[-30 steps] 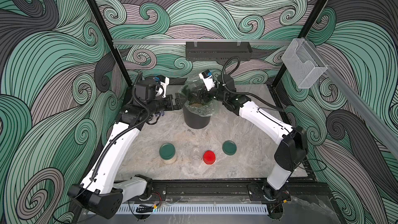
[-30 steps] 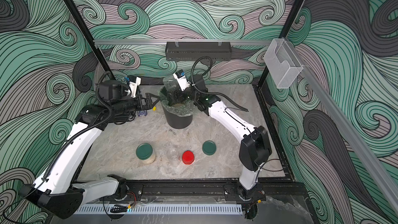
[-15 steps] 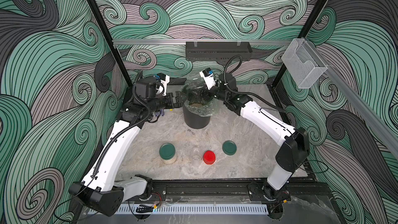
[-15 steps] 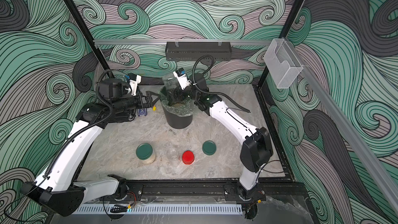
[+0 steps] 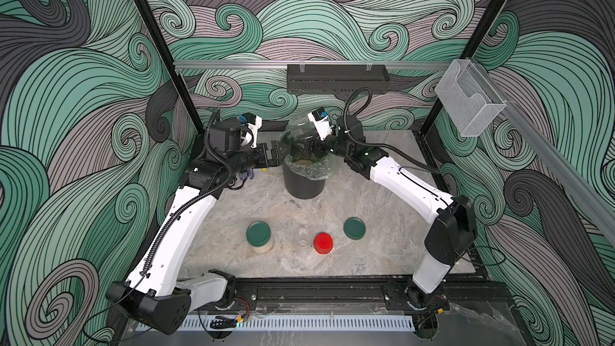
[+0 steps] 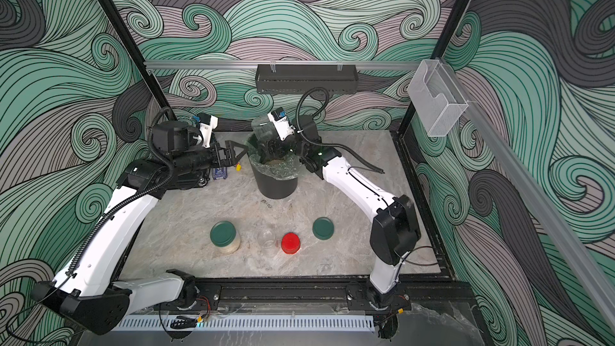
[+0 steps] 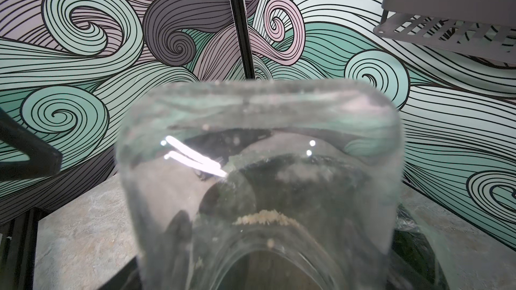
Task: Empty expired oatmeal from jars
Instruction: Pour the expired oatmeal into the trash bin.
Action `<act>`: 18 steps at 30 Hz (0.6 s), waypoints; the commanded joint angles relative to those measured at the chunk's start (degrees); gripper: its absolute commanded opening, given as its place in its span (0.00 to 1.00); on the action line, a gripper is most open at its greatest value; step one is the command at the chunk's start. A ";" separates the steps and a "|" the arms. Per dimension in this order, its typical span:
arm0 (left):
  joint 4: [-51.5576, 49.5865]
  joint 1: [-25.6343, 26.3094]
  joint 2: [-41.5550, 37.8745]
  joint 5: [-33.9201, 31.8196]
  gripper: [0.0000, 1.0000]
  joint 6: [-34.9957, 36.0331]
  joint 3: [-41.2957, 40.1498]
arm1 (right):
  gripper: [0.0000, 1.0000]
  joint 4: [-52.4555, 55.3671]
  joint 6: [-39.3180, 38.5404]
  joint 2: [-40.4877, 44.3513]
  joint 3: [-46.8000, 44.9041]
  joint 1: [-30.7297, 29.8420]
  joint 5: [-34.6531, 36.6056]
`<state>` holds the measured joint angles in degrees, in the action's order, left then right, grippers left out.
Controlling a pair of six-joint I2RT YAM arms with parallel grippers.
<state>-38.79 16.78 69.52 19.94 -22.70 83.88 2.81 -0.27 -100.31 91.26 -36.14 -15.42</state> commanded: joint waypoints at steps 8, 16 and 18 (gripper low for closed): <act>0.91 -0.37 -1.12 0.01 0.99 -0.32 1.11 | 0.00 -5.93 0.36 1.55 -1.44 -0.02 -0.96; 2.69 -0.42 -1.75 1.68 0.99 -1.99 -0.25 | 0.00 -3.95 -1.04 1.61 0.44 -0.07 -1.94; 2.72 -0.41 -2.09 1.59 0.99 -1.78 -0.20 | 0.00 -3.86 -1.12 1.63 0.71 0.00 -2.09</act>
<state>-37.63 16.78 68.97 20.60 -23.86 83.61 2.35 -0.69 -100.31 89.62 -36.14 -15.97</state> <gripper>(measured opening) 0.986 0.874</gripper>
